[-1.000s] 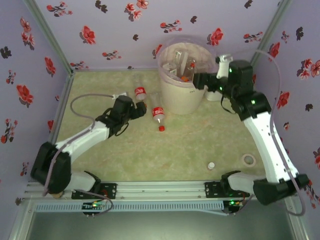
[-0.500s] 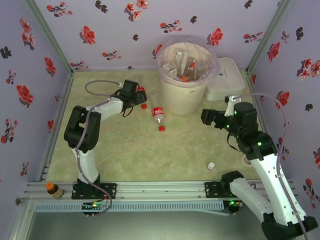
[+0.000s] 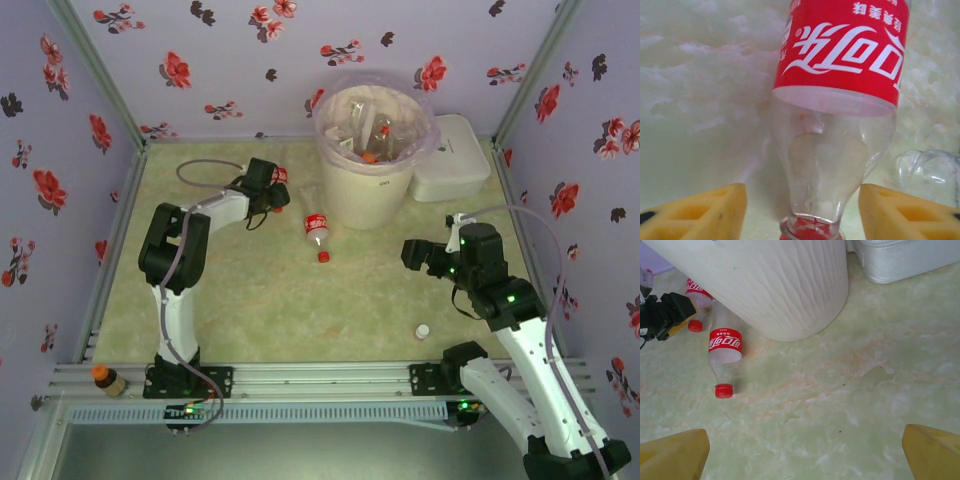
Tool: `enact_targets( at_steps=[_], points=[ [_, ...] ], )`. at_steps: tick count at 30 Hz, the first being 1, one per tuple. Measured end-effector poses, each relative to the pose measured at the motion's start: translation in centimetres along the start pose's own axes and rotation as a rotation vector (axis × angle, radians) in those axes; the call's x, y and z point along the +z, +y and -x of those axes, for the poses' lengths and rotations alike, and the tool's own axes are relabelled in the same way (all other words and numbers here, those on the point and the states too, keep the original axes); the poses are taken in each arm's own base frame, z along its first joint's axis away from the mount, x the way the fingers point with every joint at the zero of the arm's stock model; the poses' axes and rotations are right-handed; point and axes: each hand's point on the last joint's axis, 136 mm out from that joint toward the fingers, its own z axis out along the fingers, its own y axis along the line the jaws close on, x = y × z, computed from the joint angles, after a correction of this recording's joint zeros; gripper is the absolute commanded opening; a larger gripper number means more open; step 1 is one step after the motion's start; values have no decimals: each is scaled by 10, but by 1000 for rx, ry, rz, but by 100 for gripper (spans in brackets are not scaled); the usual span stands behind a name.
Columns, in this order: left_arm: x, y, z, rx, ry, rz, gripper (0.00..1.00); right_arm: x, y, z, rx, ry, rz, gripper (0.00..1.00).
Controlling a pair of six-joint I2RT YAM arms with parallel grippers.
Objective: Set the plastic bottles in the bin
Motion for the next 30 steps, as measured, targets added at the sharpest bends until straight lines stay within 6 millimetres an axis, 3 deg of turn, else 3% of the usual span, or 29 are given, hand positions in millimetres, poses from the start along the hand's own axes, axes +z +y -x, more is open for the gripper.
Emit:
enact_targets(
  at_steps=[6,11,21,30],
  points=[
    [-1,10,0,7,3,13,41,-1,1,2,4,-5,5,99],
    [-17,12,1,20,-9,8,35,-6,9,11,23,-31,37,99],
    [-76,4,22,52,-105,-58,20,-14,36,24,9,-76,178,98],
    [-136,12,3,83,-169,-145,13,-5,60,36,27,-69,294,87]
  ],
)
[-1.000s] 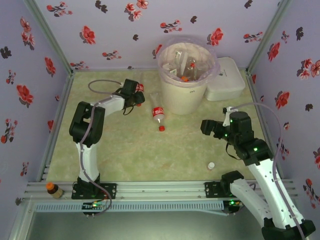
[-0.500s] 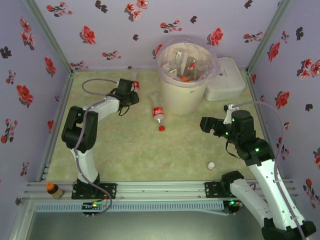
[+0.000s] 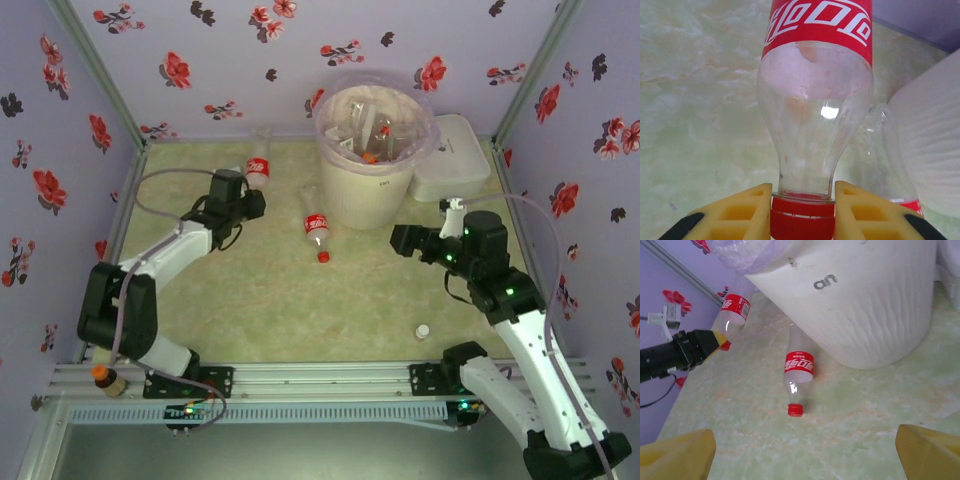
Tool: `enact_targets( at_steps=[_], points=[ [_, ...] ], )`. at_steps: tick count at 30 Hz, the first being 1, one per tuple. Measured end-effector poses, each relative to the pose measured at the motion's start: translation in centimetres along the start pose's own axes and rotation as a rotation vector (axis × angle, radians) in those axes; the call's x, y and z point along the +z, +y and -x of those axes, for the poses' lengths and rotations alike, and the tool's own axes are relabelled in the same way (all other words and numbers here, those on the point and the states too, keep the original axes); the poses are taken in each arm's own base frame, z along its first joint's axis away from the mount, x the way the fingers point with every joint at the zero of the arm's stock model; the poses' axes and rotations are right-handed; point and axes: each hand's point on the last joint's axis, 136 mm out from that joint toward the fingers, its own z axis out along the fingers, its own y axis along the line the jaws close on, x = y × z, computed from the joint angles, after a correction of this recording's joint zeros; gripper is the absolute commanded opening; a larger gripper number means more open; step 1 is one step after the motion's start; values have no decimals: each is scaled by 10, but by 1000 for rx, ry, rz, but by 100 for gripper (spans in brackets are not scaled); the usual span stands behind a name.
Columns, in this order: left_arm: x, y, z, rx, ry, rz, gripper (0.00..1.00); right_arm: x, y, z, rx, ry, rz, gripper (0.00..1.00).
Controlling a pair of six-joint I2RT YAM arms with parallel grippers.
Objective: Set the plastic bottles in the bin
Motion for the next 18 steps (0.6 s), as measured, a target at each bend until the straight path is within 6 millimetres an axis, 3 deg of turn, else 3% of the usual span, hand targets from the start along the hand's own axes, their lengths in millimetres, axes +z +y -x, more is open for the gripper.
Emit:
enact_targets(
  at_steps=[8,13,18],
  points=[
    [-58,-19,-26,117,-71,-153,4,18,23,23,42,-15,117,78],
    [-97,-37,-55,213,-143,-311,1,29,49,34,33,-7,202,78],
    [-125,-59,-79,306,-200,-457,1,45,76,29,-4,38,262,83]
  ],
)
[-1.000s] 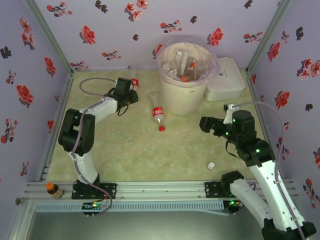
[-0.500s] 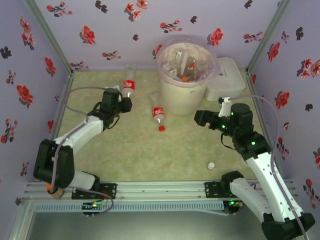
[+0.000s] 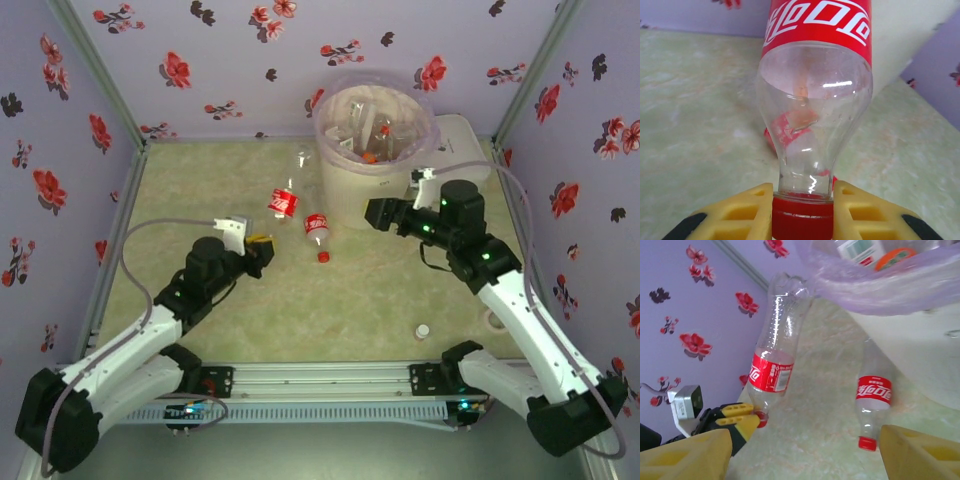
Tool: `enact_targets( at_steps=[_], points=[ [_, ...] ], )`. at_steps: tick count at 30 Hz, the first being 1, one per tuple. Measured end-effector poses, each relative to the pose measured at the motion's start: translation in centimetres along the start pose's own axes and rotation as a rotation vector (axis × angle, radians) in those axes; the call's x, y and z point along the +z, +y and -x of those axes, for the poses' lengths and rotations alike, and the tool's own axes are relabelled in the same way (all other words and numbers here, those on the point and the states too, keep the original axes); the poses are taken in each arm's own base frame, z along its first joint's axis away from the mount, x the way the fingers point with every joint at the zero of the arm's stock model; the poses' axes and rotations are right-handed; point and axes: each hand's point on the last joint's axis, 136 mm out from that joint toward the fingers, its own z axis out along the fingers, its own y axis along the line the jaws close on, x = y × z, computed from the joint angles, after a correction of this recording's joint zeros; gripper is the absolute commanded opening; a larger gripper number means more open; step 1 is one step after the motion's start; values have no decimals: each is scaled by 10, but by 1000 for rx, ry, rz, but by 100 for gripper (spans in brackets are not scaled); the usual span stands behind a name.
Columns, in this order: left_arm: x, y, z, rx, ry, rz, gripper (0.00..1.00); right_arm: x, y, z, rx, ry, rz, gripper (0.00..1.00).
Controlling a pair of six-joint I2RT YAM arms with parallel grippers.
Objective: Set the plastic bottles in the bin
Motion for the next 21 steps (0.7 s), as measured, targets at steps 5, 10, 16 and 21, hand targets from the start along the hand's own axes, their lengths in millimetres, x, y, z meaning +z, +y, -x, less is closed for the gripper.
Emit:
enact_targets(
  at_steps=[5,10,16,21],
  points=[
    [-10,-25,1,64,-50,-98,1,24,9,-8,-18,39,26,99],
    [-13,-41,-1,103,-59,-168,2,44,10,-1,-20,40,35,99],
    [-16,-54,0,139,-70,-236,2,60,23,20,-30,1,81,99],
    [-20,-60,-3,150,-69,-273,2,69,32,38,-39,-37,107,91]
  ],
)
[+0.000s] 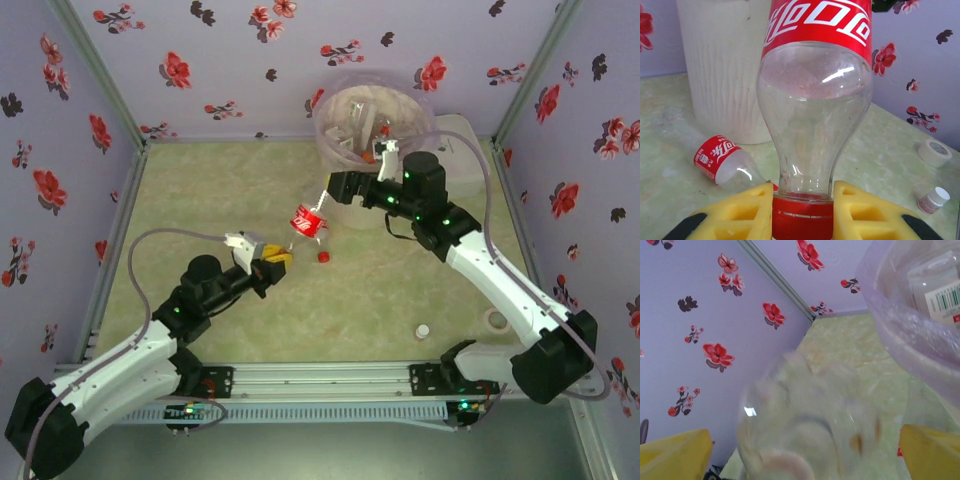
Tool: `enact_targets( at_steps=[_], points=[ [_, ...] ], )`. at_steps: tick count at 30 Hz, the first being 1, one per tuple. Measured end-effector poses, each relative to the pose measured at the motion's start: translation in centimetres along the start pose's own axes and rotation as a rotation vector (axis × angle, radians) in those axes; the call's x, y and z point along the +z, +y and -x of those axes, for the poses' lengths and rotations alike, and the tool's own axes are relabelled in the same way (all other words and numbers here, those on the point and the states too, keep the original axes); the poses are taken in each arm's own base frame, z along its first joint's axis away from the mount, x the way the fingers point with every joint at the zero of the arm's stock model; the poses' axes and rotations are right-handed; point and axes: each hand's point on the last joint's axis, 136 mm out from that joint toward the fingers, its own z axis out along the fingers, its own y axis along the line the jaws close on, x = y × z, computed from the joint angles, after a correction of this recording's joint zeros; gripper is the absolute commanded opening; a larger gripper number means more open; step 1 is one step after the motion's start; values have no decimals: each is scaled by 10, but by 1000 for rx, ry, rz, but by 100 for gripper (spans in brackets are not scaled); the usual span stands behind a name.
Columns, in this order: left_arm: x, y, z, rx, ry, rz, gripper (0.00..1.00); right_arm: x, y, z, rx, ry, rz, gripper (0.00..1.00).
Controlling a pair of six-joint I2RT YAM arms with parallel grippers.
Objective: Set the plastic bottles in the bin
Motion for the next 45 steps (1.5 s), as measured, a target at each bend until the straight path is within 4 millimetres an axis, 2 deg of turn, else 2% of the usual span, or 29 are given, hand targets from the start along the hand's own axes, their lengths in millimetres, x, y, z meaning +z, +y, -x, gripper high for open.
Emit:
enact_targets(
  at_steps=[3,7,10,12,15,18,19,24,31,35,38,42,45],
  points=[
    [-1,-2,-3,4,3,-13,2,3,1,3,0,-4,3,83],
    [-3,-5,-6,8,8,-25,3,5,0,3,2,-5,3,68],
    [-3,-6,-5,12,6,-30,12,5,0,3,0,-5,3,58],
    [-3,-6,-5,12,6,-30,25,5,0,4,-3,-6,3,53],
    [-3,-6,-5,15,4,-30,51,3,1,4,-4,-6,2,46],
    [-3,-6,-4,22,3,-31,90,-2,4,8,-22,-12,-7,44],
    [-3,-6,-4,23,2,-31,99,-4,5,11,-32,-16,-11,43],
    [-3,2,-4,15,10,16,100,-22,16,39,-99,-60,-39,31],
    [-3,8,3,10,11,63,100,-82,42,105,-263,-244,-89,0],
    [-4,12,1,2,20,87,100,-117,60,136,-387,-361,-137,0],
    [-4,16,0,-7,22,105,100,-136,65,158,-471,-442,-209,0],
    [-4,19,-1,-13,32,123,100,-150,59,180,-544,-513,-324,0],
    [-3,19,-2,-19,43,127,100,-149,48,195,-581,-537,-400,0]
  ],
)
